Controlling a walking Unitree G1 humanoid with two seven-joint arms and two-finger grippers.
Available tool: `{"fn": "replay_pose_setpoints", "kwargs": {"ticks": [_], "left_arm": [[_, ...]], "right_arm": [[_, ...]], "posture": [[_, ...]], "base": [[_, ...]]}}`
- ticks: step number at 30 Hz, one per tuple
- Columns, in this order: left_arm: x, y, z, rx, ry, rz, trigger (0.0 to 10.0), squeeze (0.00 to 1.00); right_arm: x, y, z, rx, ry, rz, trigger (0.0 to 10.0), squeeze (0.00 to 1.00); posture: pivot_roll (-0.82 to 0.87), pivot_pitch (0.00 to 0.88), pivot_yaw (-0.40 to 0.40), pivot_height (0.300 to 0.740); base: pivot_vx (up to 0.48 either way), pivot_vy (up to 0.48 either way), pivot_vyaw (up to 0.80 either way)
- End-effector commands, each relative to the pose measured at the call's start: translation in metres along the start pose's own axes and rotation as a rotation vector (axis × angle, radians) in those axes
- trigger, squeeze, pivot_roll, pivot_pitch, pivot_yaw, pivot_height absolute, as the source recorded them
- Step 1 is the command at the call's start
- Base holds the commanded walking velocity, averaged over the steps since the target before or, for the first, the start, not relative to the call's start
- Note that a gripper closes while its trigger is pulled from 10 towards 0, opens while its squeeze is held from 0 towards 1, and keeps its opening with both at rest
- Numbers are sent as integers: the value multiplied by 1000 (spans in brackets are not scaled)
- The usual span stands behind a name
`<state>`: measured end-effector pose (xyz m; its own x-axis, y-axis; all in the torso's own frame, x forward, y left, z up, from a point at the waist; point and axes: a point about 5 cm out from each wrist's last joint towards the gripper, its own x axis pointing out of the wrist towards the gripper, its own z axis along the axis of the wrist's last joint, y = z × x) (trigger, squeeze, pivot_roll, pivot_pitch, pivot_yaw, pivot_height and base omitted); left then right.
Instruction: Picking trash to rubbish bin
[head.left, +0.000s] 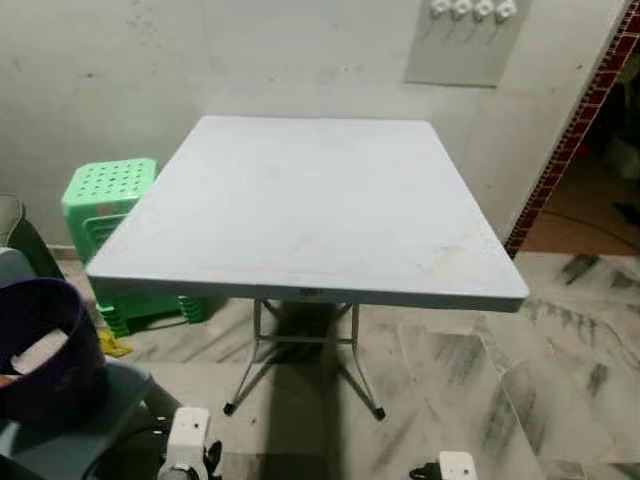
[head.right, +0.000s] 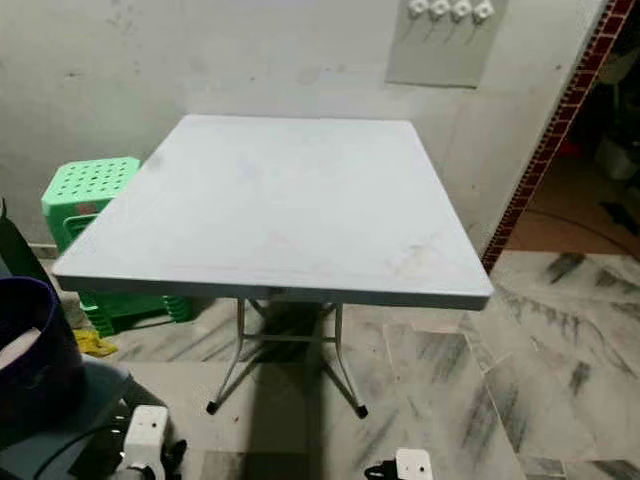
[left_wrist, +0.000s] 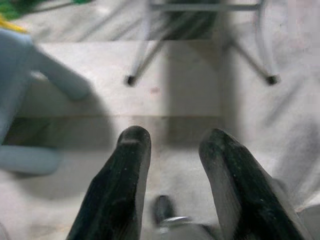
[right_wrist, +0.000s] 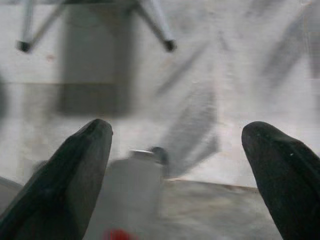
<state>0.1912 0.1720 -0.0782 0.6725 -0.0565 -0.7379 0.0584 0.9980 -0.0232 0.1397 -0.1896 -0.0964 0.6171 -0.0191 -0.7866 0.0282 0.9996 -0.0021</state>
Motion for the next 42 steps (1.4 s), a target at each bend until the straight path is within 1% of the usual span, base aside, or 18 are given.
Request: {"fn": "replay_pose_setpoints", "kwargs": {"ticks": [1, 17, 21, 29, 42], "left_arm": [[-1, 6, 0, -2, 5, 21, 10000, 0], [0, 7, 0, -19, 10, 30, 10000, 0], [-1, 7, -2, -3, 21, 28, 10000, 0], [-1, 7, -2, 1, 21, 21, 10000, 0], [-1, 7, -1, 3, 20, 25, 10000, 0]], "right_arm": [[2, 3, 5, 6, -18, 8, 10000, 0], [3, 2, 5, -2, 0, 3, 10000, 0], [3, 3, 5, -2, 1, 4, 10000, 0], [3, 4, 6, 0, -2, 7, 10000, 0], [3, 4, 7, 3, -3, 8, 10000, 0]], "posture": [[-57, 0, -18, 740], [-57, 0, -21, 740], [-57, 0, -20, 740], [-55, 0, -19, 740], [-58, 0, -19, 740]], "base": [[0, 0, 0], [0, 0, 0], [0, 0, 0], [31, 0, 0], [277, -311, 0]]}}
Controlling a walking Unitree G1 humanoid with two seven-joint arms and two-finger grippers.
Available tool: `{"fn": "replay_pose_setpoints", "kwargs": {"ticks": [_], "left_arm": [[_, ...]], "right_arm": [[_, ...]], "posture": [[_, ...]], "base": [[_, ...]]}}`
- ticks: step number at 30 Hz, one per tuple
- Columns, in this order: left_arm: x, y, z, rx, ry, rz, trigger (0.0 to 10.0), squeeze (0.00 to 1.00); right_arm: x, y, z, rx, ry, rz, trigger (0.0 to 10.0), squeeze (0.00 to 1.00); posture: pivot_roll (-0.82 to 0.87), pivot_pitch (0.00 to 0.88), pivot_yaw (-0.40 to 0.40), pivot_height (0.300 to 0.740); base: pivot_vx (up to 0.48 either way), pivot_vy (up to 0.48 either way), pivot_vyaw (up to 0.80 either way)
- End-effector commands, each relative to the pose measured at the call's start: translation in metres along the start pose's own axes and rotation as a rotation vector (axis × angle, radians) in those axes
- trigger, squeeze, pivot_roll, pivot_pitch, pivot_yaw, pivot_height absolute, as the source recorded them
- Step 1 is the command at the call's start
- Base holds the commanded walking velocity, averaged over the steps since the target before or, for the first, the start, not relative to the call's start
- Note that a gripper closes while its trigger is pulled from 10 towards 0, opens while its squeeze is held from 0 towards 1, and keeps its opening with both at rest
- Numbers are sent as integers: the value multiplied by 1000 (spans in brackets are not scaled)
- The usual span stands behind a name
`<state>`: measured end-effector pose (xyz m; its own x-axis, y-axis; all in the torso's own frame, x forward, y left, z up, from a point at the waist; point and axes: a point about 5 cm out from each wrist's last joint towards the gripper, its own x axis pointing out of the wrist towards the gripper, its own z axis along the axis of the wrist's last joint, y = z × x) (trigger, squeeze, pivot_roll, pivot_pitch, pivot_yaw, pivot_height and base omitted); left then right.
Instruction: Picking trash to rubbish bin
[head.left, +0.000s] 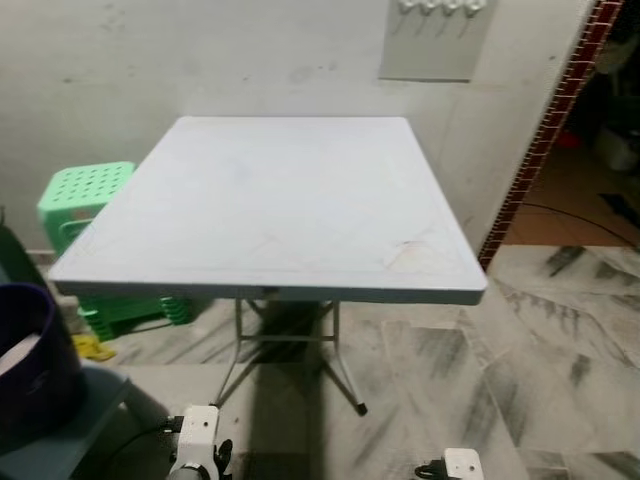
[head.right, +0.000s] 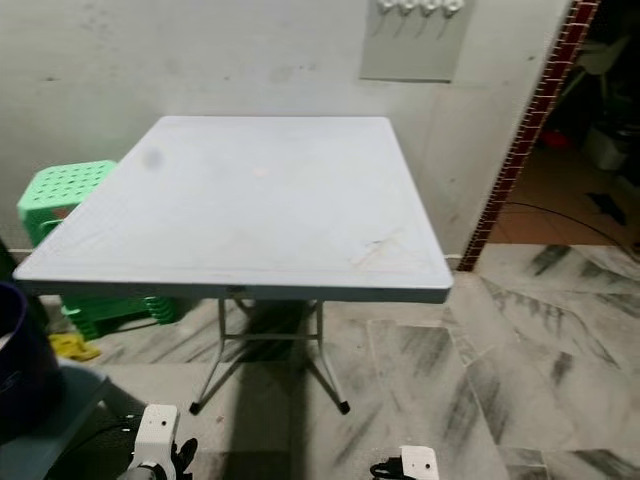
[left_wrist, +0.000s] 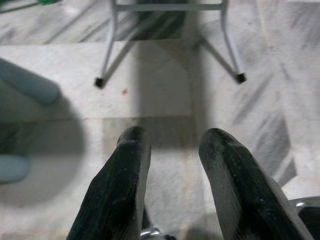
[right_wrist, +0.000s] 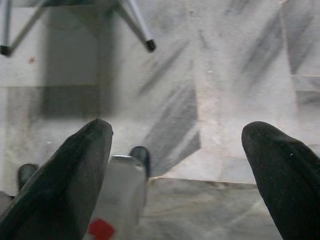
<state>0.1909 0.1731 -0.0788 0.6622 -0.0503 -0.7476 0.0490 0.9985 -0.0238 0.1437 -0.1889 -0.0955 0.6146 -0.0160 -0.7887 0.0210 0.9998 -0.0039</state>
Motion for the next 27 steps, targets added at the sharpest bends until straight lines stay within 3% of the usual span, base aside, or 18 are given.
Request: {"fn": "replay_pose_setpoints", "kwargs": {"ticks": [1, 27], "left_arm": [[-1, 6, 0, 11, 8, 21, 10000, 0], [-1, 8, 1, -26, -3, 33, 10000, 0]], "right_arm": [[1, 3, 3, 10, -6, 5, 10000, 0], [2, 2, 2, 6, 5, -7, 10000, 0]], "posture": [[-58, 0, -19, 740], [-58, 0, -22, 740]], "base": [[0, 0, 0], [0, 0, 0]]}}
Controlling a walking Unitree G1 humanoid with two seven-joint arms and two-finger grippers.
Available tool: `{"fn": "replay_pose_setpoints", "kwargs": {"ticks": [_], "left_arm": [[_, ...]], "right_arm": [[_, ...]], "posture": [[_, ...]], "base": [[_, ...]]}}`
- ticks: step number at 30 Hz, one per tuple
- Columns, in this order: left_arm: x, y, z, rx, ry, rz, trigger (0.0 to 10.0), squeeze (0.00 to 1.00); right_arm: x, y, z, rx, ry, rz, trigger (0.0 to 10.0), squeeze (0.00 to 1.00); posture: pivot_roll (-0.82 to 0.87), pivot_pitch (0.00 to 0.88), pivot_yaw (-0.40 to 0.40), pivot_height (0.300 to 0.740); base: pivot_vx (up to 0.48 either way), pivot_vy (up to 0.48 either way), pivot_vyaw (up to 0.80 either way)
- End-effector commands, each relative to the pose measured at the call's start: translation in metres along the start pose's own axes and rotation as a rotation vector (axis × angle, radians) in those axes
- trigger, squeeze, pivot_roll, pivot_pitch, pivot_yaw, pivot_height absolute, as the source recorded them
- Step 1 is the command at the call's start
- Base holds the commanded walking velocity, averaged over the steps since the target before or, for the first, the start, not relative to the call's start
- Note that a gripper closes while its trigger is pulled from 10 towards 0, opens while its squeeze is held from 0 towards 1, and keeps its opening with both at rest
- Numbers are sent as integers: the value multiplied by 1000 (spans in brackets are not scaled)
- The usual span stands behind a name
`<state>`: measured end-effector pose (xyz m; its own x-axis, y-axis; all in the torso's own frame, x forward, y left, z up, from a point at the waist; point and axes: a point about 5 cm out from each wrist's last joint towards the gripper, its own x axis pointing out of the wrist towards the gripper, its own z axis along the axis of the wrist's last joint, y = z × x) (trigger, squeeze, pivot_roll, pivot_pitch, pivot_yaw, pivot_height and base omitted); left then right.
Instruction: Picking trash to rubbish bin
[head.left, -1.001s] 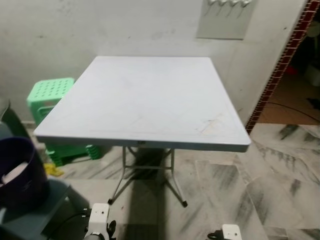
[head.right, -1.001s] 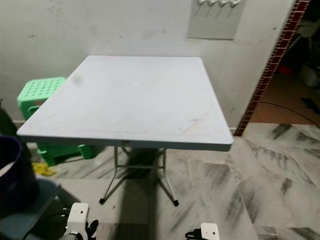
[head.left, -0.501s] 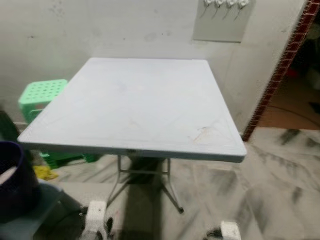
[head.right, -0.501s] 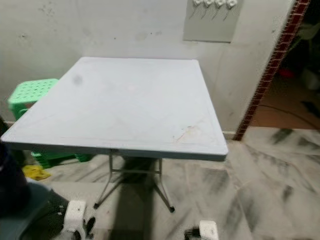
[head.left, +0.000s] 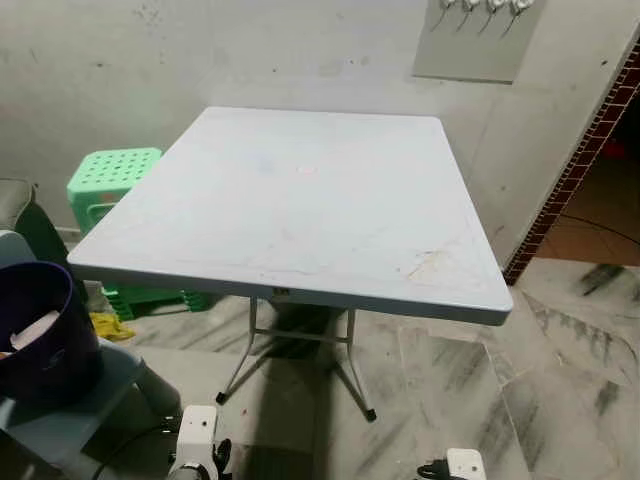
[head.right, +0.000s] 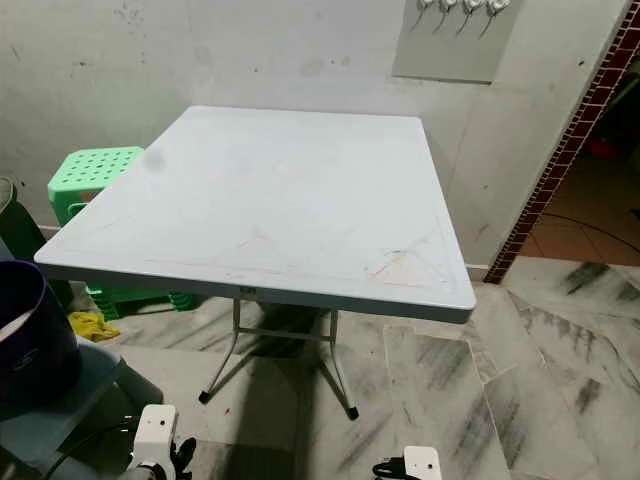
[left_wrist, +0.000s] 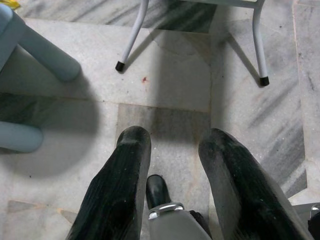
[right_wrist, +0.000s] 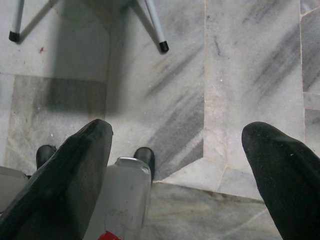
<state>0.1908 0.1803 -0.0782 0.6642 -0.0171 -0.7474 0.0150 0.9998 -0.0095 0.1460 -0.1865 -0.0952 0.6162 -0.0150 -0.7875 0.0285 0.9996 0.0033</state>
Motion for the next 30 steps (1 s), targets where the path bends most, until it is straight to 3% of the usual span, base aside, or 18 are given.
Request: {"fn": "replay_pose_setpoints", "kwargs": {"ticks": [1, 30], "left_arm": [[0, 1, 1, -10, -2, 0, 10000, 0], [0, 1, 0, -14, -2, 0, 10000, 0]], "right_arm": [[0, -1, 1, -4, 7, -8, 10000, 0], [1, 0, 1, -18, 6, -4, 10000, 0]], "posture": [[-58, 0, -22, 740], [-58, 0, -22, 740]], "base": [[0, 0, 0], [0, 0, 0]]}}
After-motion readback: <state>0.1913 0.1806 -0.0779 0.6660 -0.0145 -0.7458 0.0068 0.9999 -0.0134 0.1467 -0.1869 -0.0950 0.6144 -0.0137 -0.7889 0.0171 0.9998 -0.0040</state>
